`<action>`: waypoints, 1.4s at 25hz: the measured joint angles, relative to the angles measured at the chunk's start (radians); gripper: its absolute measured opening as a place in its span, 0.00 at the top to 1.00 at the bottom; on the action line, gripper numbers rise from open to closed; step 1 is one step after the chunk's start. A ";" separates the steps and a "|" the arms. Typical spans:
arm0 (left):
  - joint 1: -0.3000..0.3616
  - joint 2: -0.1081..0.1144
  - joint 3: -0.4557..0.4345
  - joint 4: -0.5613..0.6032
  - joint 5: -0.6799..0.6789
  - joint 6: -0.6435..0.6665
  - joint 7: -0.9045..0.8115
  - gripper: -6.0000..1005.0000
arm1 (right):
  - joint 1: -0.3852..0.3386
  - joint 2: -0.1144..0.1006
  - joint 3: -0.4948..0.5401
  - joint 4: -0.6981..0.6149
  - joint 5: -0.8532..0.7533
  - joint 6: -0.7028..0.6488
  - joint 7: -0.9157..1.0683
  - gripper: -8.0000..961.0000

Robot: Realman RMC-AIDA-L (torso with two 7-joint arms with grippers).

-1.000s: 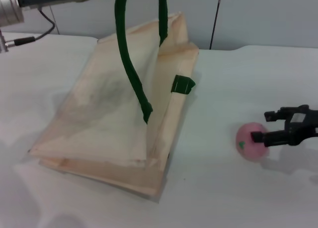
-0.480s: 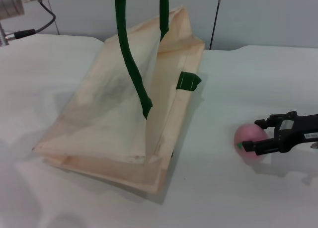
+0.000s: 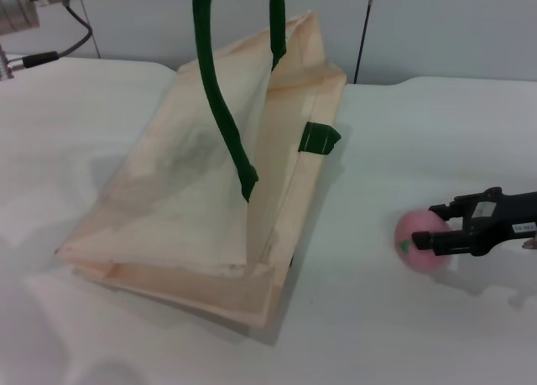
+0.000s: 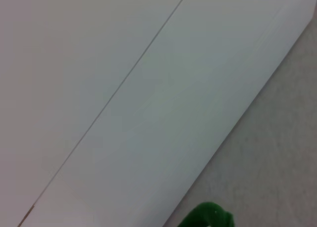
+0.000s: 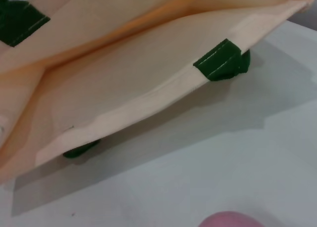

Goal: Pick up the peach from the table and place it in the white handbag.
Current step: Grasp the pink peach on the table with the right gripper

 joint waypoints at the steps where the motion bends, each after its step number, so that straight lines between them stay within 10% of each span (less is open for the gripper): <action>1: 0.000 0.000 0.000 0.000 0.000 0.000 0.000 0.86 | 0.001 0.000 0.000 -0.001 0.000 0.000 0.002 0.15; 13: 0.007 0.000 0.000 0.000 -0.001 -0.003 0.000 0.86 | 0.005 0.000 -0.001 -0.006 0.001 0.003 0.005 0.48; 35: 0.008 0.006 -0.001 0.000 -0.002 0.000 -0.007 0.84 | 0.010 -0.002 -0.008 -0.042 0.039 0.008 0.002 0.56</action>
